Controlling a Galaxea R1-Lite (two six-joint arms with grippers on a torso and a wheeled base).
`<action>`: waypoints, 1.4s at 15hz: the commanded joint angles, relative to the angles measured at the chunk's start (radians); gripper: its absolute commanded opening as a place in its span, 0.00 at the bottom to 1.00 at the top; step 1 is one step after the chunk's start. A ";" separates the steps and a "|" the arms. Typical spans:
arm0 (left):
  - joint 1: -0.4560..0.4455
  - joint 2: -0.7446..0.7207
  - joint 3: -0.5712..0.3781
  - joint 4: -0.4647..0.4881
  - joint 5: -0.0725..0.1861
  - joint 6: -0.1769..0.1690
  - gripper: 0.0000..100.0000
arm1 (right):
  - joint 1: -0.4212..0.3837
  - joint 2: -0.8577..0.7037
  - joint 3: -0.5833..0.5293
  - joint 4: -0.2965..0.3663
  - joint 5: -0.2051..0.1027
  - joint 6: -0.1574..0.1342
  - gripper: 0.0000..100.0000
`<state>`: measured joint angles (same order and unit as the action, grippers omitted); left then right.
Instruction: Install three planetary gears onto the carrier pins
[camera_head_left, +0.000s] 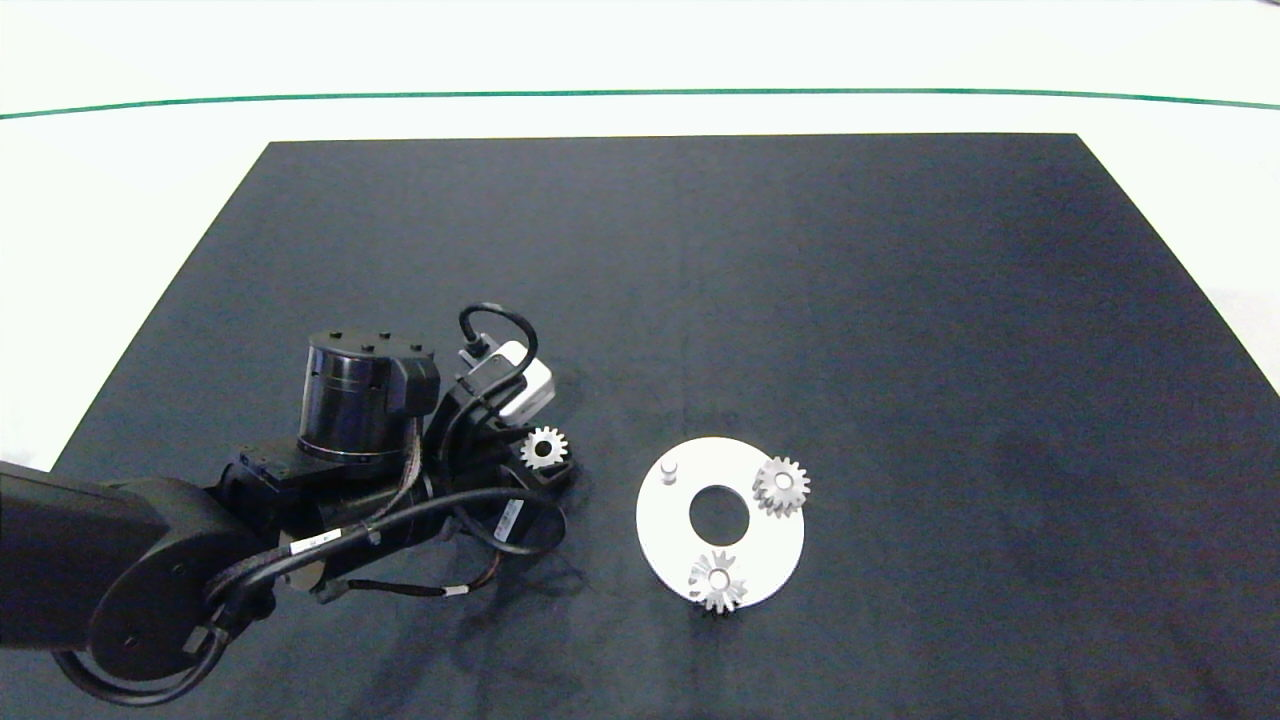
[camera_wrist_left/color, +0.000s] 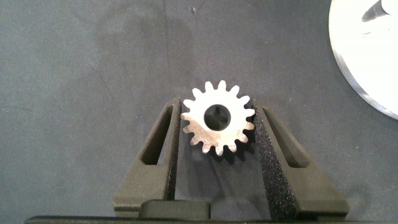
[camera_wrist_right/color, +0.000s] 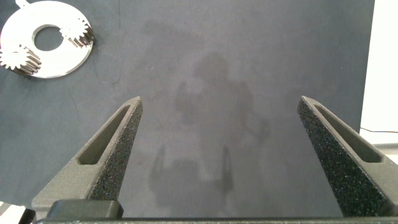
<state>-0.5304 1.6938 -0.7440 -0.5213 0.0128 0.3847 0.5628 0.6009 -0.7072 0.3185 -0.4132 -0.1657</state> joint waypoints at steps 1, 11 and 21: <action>-0.005 -0.002 0.005 -0.019 0.003 0.005 0.07 | 0.000 0.000 -0.001 0.002 -0.003 -0.001 1.00; -0.140 -0.068 0.009 -0.034 0.033 0.003 0.00 | 0.003 -0.001 -0.003 0.002 -0.001 -0.001 1.00; -0.327 -0.037 -0.051 -0.028 0.093 0.002 0.00 | 0.003 -0.003 -0.015 0.001 0.011 -0.001 1.00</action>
<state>-0.8409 1.6432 -0.7885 -0.5440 0.1043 0.3853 0.5657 0.5970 -0.7168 0.3174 -0.3996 -0.1657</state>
